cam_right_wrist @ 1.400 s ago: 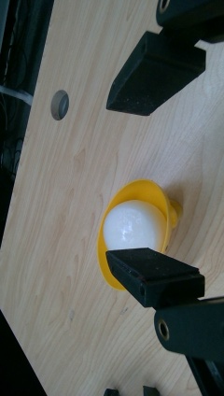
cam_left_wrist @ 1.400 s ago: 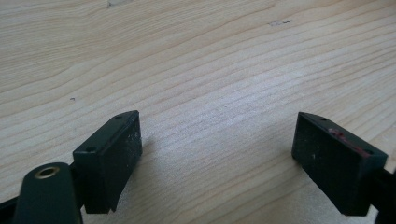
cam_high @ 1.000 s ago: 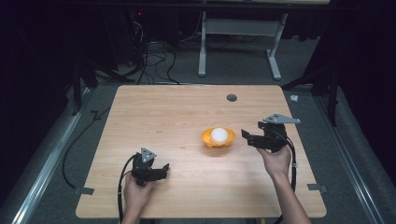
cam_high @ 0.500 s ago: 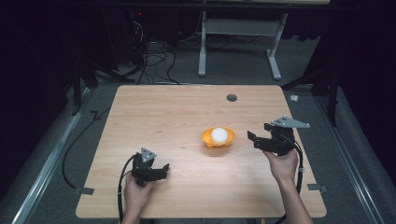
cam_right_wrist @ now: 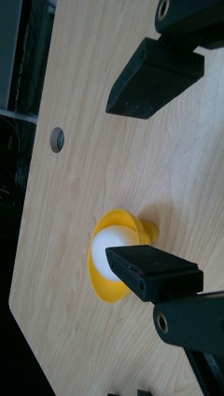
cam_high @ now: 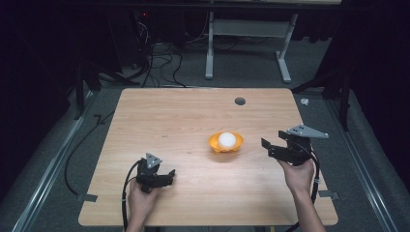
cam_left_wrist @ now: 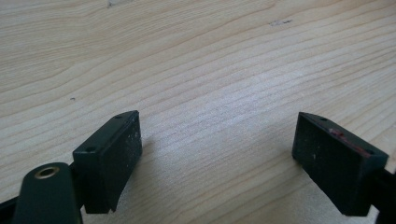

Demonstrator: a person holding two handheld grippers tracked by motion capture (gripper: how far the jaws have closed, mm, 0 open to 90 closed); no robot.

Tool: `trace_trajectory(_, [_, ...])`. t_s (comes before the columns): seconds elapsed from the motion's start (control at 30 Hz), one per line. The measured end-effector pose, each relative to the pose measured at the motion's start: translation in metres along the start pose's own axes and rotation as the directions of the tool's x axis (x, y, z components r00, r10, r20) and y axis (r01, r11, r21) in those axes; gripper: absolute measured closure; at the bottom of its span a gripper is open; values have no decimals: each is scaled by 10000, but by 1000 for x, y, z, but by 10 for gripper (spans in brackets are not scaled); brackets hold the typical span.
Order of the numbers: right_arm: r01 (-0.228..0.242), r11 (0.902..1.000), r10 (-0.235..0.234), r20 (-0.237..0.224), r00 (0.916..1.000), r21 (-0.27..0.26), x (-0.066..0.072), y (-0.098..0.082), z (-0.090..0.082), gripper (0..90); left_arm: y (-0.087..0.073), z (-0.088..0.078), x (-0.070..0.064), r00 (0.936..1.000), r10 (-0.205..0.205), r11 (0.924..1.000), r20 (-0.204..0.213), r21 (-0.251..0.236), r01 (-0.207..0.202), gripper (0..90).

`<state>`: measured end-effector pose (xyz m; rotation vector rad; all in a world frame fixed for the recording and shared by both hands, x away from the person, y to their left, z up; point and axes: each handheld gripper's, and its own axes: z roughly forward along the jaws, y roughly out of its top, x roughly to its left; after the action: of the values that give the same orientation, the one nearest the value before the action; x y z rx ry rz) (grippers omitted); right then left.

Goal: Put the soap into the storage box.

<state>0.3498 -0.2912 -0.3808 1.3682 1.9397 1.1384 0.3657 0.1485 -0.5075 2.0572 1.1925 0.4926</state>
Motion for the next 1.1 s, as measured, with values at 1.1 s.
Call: trace_trajectory(1.1, [-494,9987,497,359,9981,-98,-15,-34,-22,287,0,0,0,10000,20,10000,-4,39,-20,159])
